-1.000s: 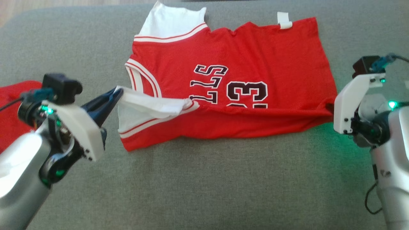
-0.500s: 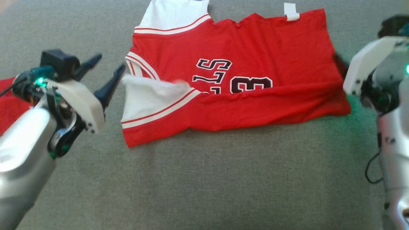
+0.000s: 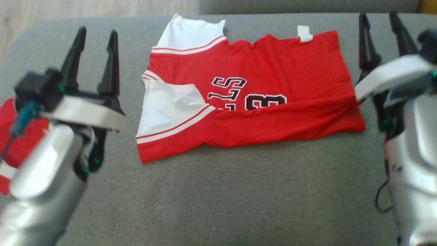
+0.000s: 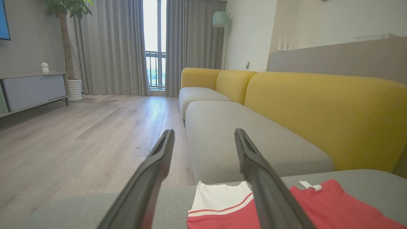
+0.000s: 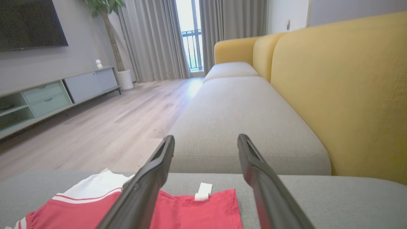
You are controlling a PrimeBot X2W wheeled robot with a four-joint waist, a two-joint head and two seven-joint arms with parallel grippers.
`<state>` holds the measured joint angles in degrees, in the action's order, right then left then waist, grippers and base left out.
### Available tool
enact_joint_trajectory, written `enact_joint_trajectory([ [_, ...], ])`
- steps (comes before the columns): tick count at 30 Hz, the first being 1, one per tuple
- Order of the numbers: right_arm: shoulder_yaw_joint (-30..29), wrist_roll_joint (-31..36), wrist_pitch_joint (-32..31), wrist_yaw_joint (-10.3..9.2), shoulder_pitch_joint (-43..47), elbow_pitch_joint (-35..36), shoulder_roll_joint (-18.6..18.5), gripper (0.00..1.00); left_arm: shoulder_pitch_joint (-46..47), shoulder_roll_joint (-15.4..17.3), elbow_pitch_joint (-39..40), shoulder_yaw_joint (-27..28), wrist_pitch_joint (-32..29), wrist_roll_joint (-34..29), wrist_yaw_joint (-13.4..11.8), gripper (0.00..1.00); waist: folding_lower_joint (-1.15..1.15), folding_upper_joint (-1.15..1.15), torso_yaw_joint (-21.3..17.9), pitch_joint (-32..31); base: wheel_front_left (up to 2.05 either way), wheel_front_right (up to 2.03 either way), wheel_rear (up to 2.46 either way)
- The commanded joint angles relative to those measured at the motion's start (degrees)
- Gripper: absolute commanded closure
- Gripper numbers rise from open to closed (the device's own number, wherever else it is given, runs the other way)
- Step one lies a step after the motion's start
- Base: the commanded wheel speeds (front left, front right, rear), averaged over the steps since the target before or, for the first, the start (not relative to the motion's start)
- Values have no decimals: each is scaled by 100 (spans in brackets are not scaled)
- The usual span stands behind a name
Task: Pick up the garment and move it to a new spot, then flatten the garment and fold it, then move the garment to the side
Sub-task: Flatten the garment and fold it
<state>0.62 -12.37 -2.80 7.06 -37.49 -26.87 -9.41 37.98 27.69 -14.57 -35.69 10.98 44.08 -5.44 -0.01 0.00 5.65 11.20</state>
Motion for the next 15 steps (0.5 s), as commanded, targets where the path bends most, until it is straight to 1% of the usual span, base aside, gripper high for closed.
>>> enact_joint_trajectory([
  [1,106,69,330,43,164,338,136,0,-22,114,294,357,182,-70,-163,0,1,0,-64,-130,0,0,0],
  [5,-23,446,902,43,727,698,339,0,-580,-66,639,567,358,-200,-542,0,1,0,-143,-284,0,0,0],
  [9,-185,802,1224,43,1350,940,563,0,-1226,-298,814,680,395,-438,-852,0,1,0,-210,-339,0,0,0],
  [12,-319,963,1405,43,1777,1064,634,0,-1648,-542,914,823,399,-686,-903,0,1,0,-225,-355,0,0,0],
  [15,-426,704,1519,43,2178,1042,649,0,-2075,-821,789,951,400,-819,-796,0,1,0,-212,-385,0,0,0],
])
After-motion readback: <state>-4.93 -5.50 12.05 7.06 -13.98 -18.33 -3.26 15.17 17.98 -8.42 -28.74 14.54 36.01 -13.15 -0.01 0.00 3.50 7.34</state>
